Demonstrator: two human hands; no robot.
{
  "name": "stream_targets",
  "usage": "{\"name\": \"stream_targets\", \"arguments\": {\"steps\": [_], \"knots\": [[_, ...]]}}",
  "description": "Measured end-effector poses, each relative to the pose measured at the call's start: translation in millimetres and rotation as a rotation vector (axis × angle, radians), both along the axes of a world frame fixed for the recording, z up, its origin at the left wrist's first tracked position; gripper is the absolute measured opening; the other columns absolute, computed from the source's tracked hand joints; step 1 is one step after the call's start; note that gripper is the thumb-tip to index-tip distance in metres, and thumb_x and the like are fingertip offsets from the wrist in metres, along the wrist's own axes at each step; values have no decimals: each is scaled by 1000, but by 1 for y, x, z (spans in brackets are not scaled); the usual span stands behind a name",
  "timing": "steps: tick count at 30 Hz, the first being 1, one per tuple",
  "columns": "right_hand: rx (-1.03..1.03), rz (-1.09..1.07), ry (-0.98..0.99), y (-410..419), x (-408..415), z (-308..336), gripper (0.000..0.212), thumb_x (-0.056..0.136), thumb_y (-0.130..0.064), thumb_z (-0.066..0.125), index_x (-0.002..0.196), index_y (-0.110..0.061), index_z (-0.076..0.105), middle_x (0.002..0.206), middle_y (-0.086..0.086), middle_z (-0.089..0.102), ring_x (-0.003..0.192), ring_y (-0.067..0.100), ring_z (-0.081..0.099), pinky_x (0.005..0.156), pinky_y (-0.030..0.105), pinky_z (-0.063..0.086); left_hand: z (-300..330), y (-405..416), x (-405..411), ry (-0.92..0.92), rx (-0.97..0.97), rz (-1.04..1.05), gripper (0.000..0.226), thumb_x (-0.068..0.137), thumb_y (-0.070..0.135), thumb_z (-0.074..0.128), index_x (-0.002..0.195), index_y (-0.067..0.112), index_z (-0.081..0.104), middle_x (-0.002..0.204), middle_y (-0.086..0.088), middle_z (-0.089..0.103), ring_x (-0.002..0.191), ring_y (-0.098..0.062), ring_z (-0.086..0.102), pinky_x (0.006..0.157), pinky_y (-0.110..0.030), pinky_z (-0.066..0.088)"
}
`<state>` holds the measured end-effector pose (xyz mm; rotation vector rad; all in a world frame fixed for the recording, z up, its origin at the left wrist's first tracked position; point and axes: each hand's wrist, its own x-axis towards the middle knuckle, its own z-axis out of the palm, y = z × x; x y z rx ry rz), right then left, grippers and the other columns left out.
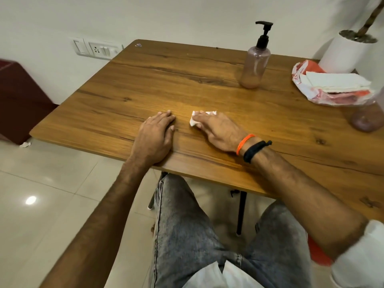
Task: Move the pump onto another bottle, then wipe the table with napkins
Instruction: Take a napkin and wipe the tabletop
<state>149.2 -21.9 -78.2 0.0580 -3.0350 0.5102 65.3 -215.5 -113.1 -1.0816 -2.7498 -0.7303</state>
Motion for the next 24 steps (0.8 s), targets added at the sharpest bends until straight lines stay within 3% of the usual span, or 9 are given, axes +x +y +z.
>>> {"name": "stream_targets", "arguments": {"steps": [2,5,12,14,15,17,20,22,24], "knots": [[31,64,-51,-4,5,-6,40,103,-20,36,142,-15,44,153,9,37,143,21,31,120,33,19,0,0,0,4,0,5,41,99,25,43,138,14,50,150,-4,43,141,-22,34,117,-44,25],[-51,176,-40,-7,27,-7,43,102,-16,39,145,-16,40,156,4,30,146,12,22,118,15,3,1,1,1,5,-4,4,41,99,24,43,138,13,50,150,-5,43,142,-22,34,117,-44,25],[-151,440,-79,-39,92,-4,40,99,-7,45,139,-2,45,149,9,40,142,19,34,120,36,22,1,1,1,8,-5,17,41,99,25,42,139,15,49,151,-3,42,142,-21,33,117,-43,24],[-295,445,-147,-39,102,5,36,99,-9,46,134,-7,55,132,3,61,125,16,56,109,33,41,1,1,2,9,-2,15,41,99,26,42,139,15,49,151,-2,42,142,-21,33,117,-43,24],[-386,436,-191,-37,104,13,32,99,-13,46,128,-13,60,108,-6,72,99,13,67,89,32,53,0,1,1,7,-2,14,42,99,26,42,139,15,49,151,-2,42,142,-21,33,117,-44,24],[-747,333,-221,-30,98,27,24,99,-21,47,107,-22,69,71,-7,64,64,13,56,60,36,48,0,0,1,6,-8,13,42,99,27,41,139,15,48,151,-2,41,142,-20,33,117,-44,24],[-1219,-33,-147,-13,67,37,31,95,-28,47,103,-4,66,97,21,66,85,29,58,75,42,50,0,0,1,9,-11,6,42,99,27,41,139,15,48,151,-3,42,142,-21,34,117,-45,25],[-988,-160,23,-7,40,36,36,101,-23,43,104,6,64,92,17,60,84,27,53,72,43,43,0,0,1,4,-7,4,42,99,26,42,139,15,49,151,-3,42,142,-21,34,117,-45,25],[-574,-196,158,-5,18,30,34,103,-24,41,108,-1,66,92,6,65,84,22,56,77,42,43,1,0,1,-1,-7,5,42,99,27,41,139,15,48,151,-3,41,142,-20,33,117,-44,24]]}}
